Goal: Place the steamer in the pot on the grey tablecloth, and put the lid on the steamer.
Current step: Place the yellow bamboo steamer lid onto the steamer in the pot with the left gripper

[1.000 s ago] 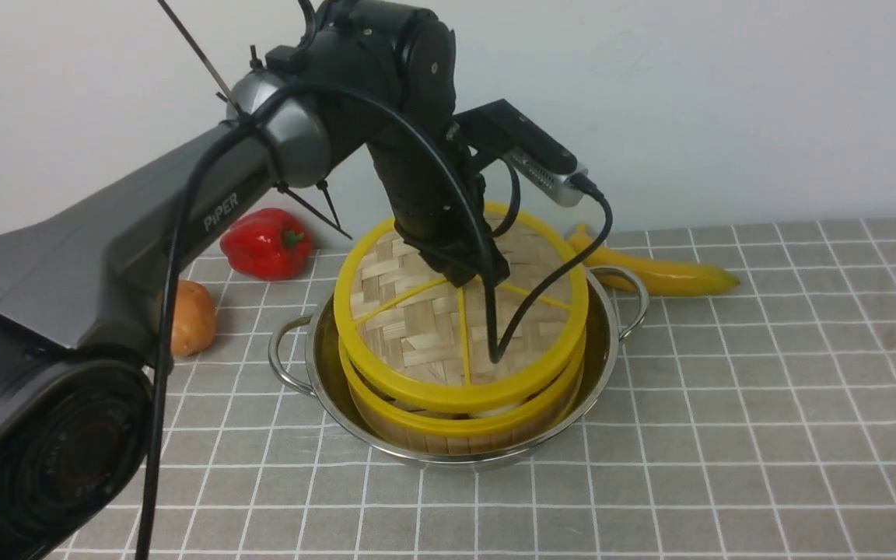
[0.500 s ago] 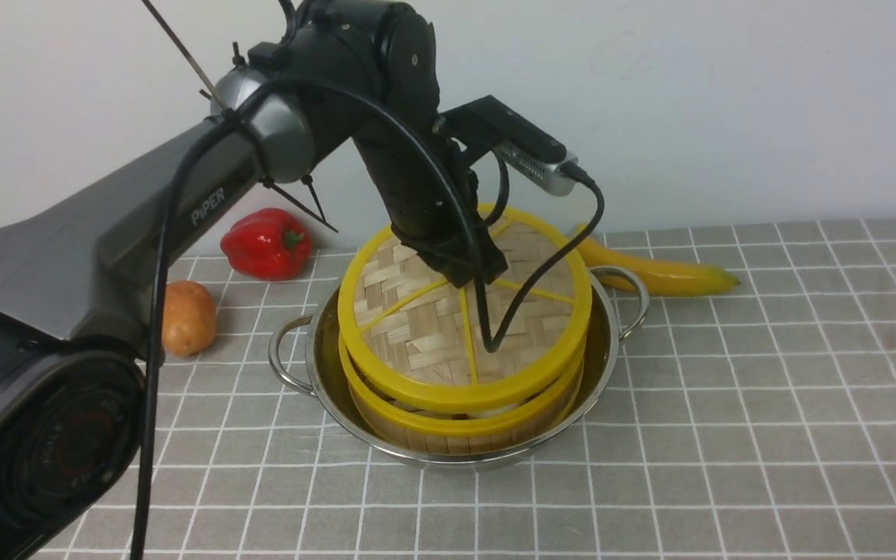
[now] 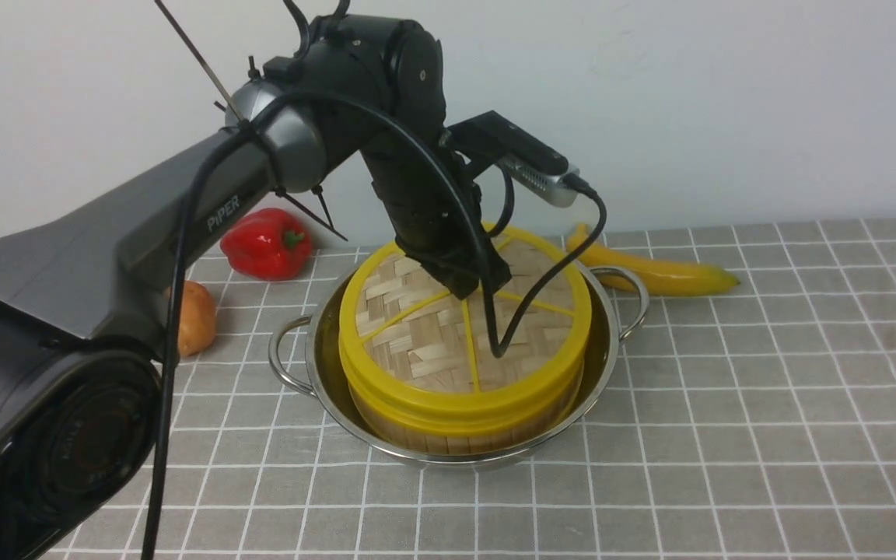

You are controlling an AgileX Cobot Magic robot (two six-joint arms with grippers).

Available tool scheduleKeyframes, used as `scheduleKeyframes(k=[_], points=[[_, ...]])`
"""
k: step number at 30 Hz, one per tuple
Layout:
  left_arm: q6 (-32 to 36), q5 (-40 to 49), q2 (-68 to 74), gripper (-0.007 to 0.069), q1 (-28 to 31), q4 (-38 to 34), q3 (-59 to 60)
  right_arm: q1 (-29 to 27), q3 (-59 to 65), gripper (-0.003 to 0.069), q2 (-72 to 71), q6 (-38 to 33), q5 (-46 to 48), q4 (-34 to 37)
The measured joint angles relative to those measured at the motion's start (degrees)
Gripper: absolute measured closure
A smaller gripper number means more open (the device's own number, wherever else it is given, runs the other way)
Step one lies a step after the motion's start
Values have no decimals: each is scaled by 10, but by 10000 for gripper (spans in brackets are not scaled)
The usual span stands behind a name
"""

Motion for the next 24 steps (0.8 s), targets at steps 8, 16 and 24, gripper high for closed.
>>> scheduleKeyframes(k=[8, 16, 24], points=[[-16, 0, 0, 501, 0, -4, 0, 0, 0, 417, 0, 0, 0, 0], [-38, 0, 0, 501, 0, -5, 0, 0, 0, 417, 0, 0, 0, 0], [-57, 0, 0, 501, 0, -5, 0, 0, 0, 417, 0, 0, 0, 0]])
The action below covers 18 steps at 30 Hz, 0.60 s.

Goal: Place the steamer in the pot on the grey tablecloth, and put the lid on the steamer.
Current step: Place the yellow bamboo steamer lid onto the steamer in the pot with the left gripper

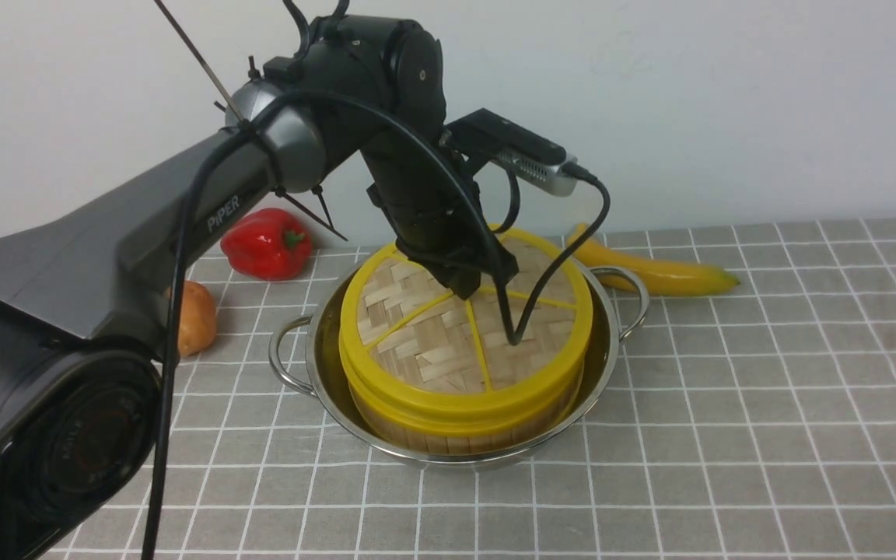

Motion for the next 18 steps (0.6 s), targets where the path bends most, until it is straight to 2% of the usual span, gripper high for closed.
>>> scheduleKeyframes(k=[18], points=[[-39, 0, -7, 501, 0, 0, 0, 0, 0, 417, 0, 0, 0, 0]])
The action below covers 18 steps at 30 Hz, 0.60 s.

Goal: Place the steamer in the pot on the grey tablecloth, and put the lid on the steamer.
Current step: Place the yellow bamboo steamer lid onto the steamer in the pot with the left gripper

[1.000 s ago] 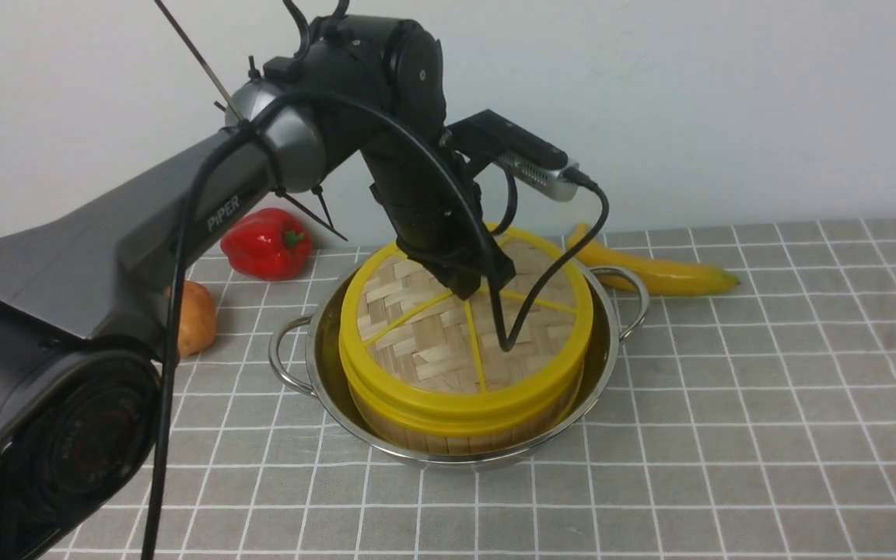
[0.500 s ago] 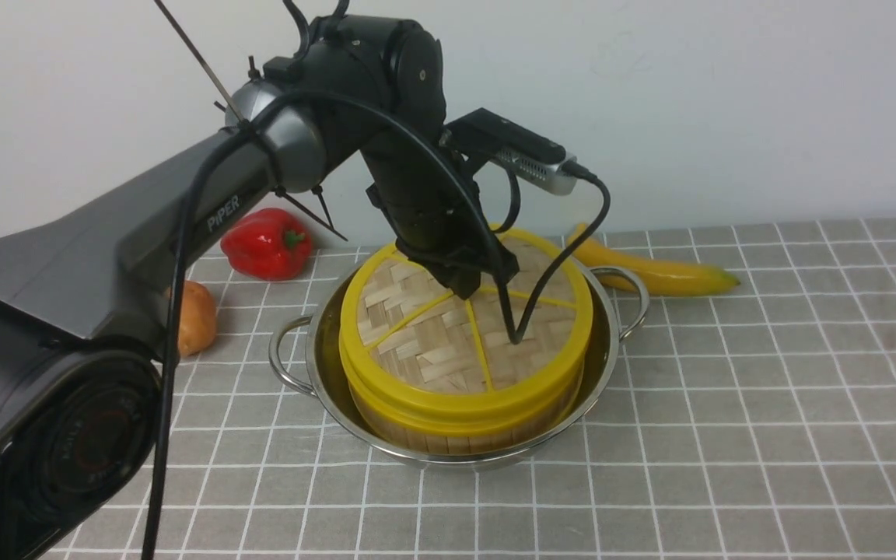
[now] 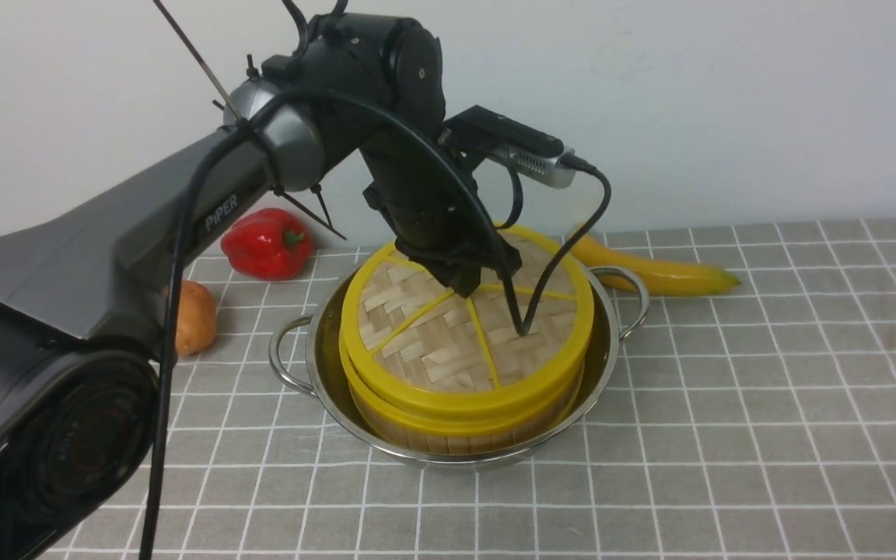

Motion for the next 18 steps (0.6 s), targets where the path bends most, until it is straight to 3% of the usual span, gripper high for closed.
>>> scheduleKeyframes(k=[18], points=[[-1, -1, -19, 501, 0, 27, 45, 0, 0, 417, 0, 0, 0, 0]])
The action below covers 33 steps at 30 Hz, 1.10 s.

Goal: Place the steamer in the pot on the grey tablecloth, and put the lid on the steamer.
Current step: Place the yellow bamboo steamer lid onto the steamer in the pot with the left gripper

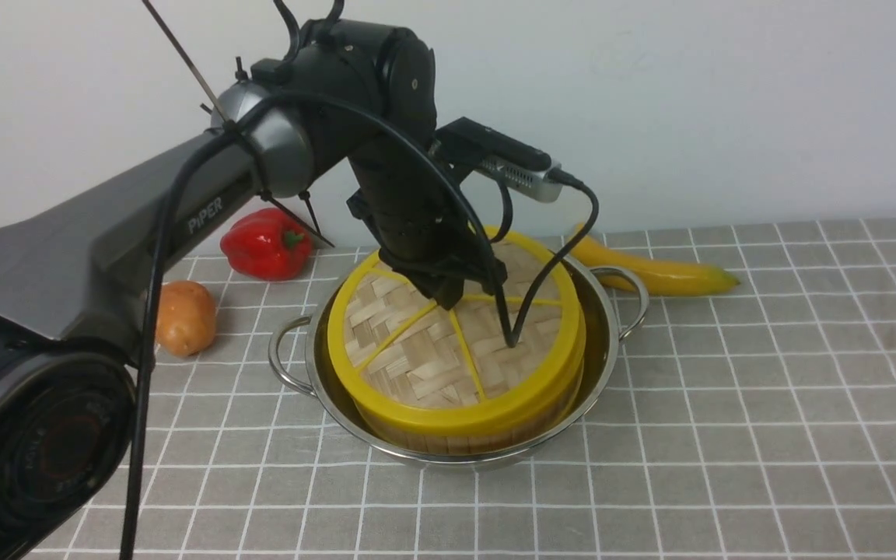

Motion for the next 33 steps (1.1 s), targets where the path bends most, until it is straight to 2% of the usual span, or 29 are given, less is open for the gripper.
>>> scheduleKeyframes(k=[13, 33], points=[[61, 0, 0, 501, 0, -25, 0, 0, 0, 417, 0, 0, 0, 0], [65, 0, 0, 501, 0, -18, -19, 0, 0, 417, 0, 0, 0, 0]])
